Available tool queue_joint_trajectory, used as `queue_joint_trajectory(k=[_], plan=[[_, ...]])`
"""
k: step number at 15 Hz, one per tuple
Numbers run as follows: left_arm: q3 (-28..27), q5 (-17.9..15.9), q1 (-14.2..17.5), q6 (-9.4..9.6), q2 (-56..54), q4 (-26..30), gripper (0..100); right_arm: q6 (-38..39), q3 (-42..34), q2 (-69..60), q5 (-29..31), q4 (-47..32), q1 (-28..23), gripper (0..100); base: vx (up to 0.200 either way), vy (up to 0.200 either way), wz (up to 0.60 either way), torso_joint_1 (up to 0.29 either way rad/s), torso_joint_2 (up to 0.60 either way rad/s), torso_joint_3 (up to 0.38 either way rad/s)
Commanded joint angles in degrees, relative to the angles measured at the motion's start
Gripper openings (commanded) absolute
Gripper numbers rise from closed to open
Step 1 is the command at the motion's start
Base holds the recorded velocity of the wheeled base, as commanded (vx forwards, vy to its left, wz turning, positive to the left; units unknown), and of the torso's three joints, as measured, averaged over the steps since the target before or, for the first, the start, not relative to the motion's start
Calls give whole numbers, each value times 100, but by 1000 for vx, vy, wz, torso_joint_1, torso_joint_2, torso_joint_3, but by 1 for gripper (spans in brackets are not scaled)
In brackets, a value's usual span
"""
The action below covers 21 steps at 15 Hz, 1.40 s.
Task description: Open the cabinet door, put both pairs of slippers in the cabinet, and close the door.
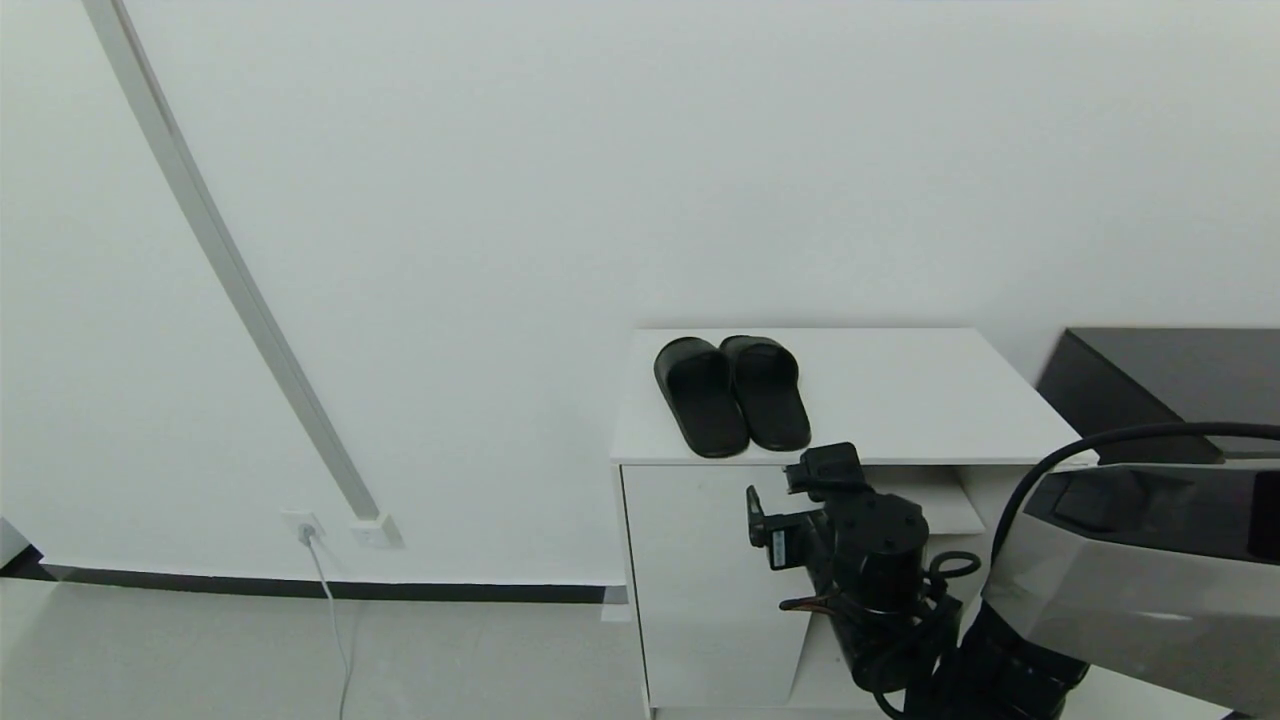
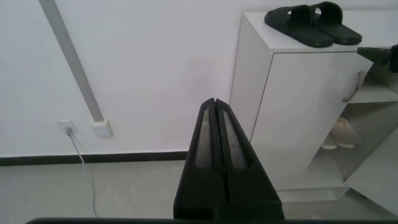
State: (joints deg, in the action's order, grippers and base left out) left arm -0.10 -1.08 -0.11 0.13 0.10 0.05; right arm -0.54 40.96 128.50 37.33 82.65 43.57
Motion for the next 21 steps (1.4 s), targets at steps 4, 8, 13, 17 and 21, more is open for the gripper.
queue_joint_trajectory(k=[4,8,13,17,21], plan=[[1,3,2,4,8,-5,0,-614,193,-132,-323,524,-200,100,0,0,0,0,0,0],[1,3,2,4,-1,4,0,-78,1415,-923,-323,-1805,-147,100,0,0,0,0,0,0],[1,3,2,-5,8,4,0,1161,2891,-1161,-437,-4609,126,100,0,0,0,0,0,0],[1,-6,2,-5,8,4,0,1161,2856,-1055,-463,-4618,152,100,150,0,0,-1,3,2],[1,3,2,-5,8,4,0,1179,2715,-871,-472,-4609,231,100,200,0,0,2,-5,2]])
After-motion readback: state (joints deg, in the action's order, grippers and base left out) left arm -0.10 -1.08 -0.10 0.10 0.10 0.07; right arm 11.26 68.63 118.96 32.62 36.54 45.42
